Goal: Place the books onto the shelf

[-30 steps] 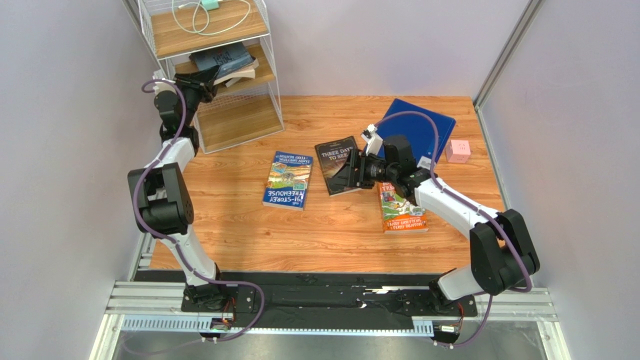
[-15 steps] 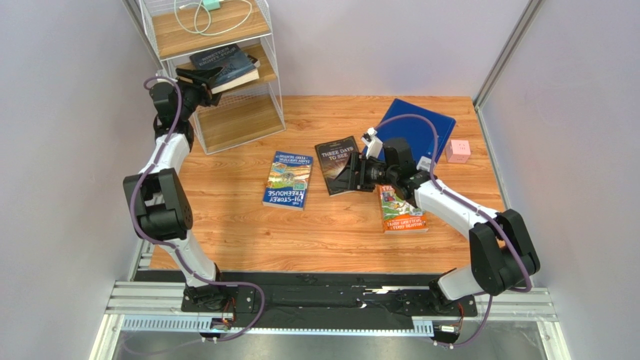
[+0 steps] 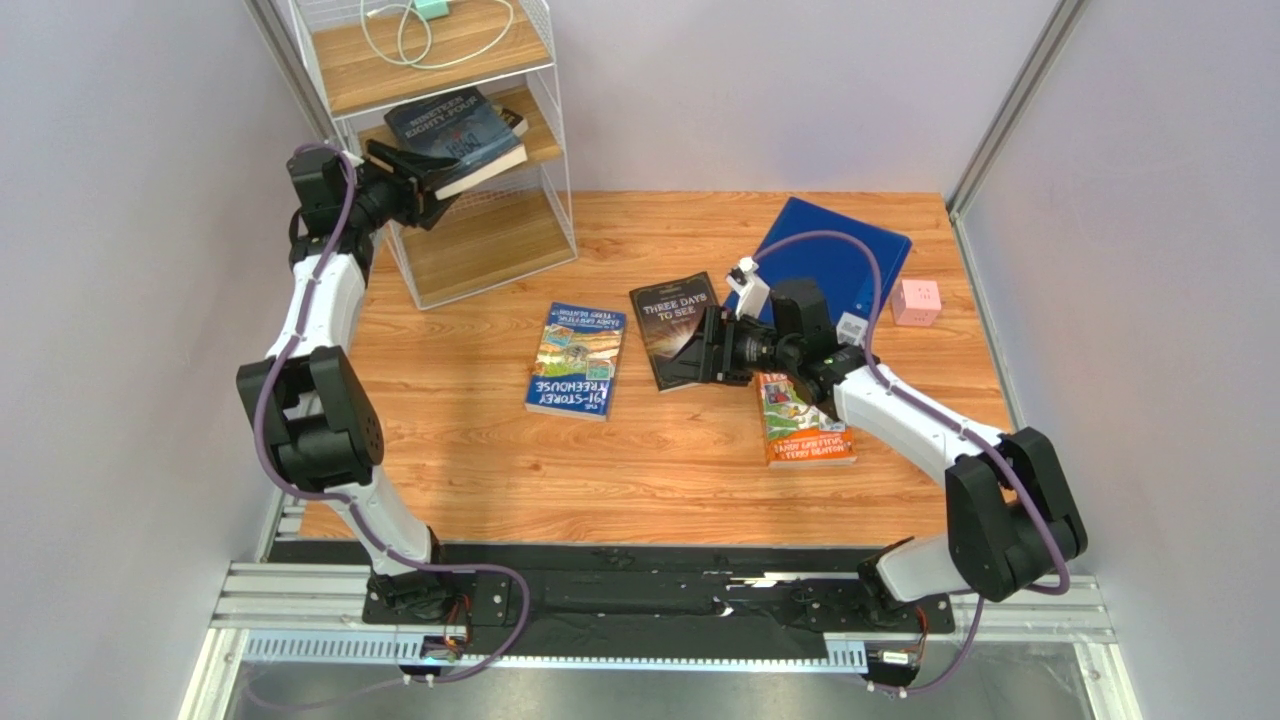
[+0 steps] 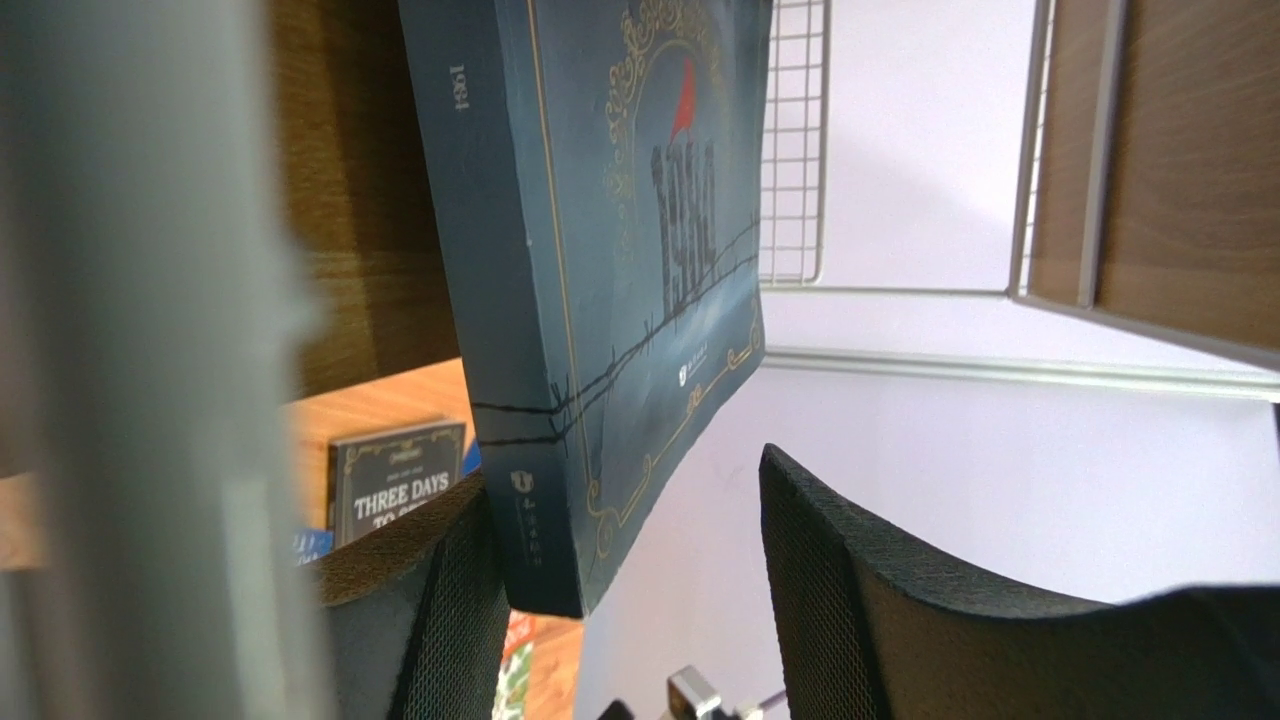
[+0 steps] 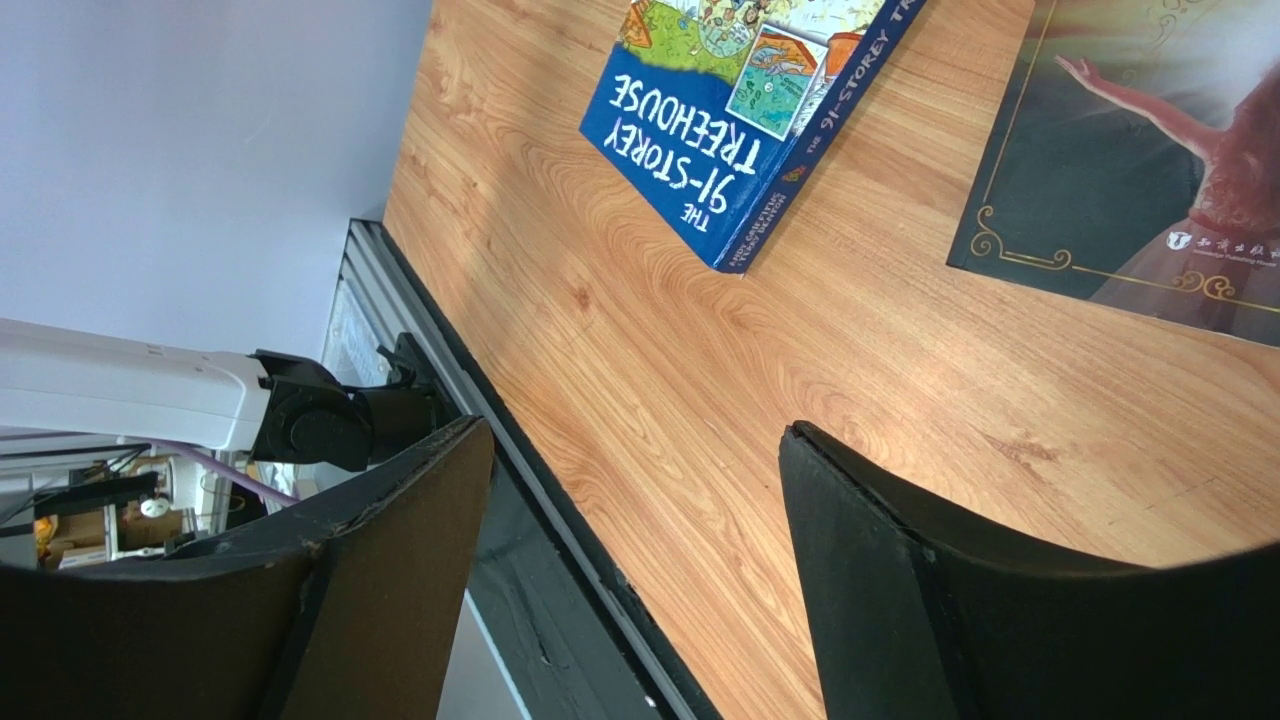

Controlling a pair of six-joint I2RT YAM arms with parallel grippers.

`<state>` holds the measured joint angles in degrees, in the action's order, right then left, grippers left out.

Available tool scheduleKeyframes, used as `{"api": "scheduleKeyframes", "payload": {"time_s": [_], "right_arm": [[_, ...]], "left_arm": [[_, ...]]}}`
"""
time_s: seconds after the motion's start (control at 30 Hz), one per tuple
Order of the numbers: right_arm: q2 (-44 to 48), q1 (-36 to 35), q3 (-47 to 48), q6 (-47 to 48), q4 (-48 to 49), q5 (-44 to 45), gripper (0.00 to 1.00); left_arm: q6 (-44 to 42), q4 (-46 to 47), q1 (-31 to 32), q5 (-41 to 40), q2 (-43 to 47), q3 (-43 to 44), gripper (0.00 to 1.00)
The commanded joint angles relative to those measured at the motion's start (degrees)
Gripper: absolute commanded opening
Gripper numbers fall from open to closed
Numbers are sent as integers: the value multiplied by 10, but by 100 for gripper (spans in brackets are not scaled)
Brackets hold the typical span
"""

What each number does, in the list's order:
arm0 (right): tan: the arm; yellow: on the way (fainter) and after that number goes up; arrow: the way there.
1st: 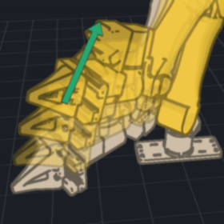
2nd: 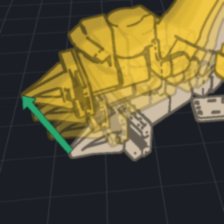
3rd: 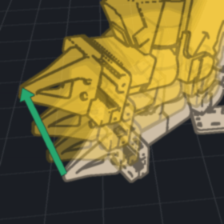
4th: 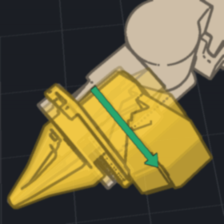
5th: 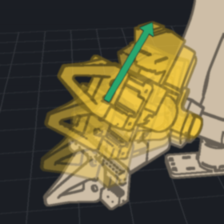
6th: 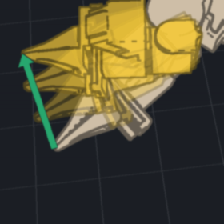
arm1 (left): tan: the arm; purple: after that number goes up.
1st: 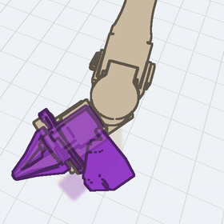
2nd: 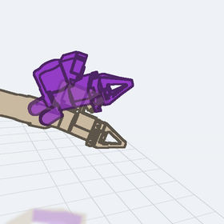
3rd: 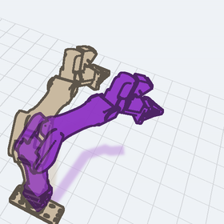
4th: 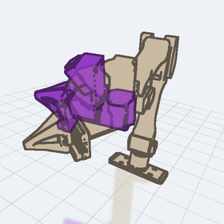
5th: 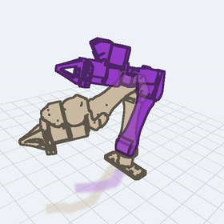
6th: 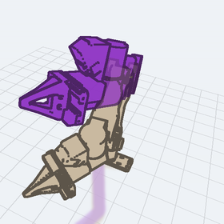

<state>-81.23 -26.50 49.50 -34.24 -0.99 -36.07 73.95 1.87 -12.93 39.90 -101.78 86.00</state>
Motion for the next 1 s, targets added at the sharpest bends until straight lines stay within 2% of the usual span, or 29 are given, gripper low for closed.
{"api": "scheduleKeyframes", "payload": {"time_s": [0.0, 0.33, 0.57, 0.73, 0.97], "right_arm": [[18, -3, -6, -4, 35, -6, 75], [19, -3, -13, -8, 43, -8, 75], [18, -4, -15, -11, 49, -9, 75], [13, -4, -17, -13, 53, -11, 75], [8, -3, -18, -12, 55, -14, 75]], "left_arm": [[-54, -69, 39, 98, 8, -6, 63], [-108, -122, 40, 95, 36, -29, 63], [-236, -265, 40, 36, 49, 23, 62], [-275, -283, 40, -12, 82, 10, 62], [-324, -282, 41, -49, 118, -12, 56]]}}
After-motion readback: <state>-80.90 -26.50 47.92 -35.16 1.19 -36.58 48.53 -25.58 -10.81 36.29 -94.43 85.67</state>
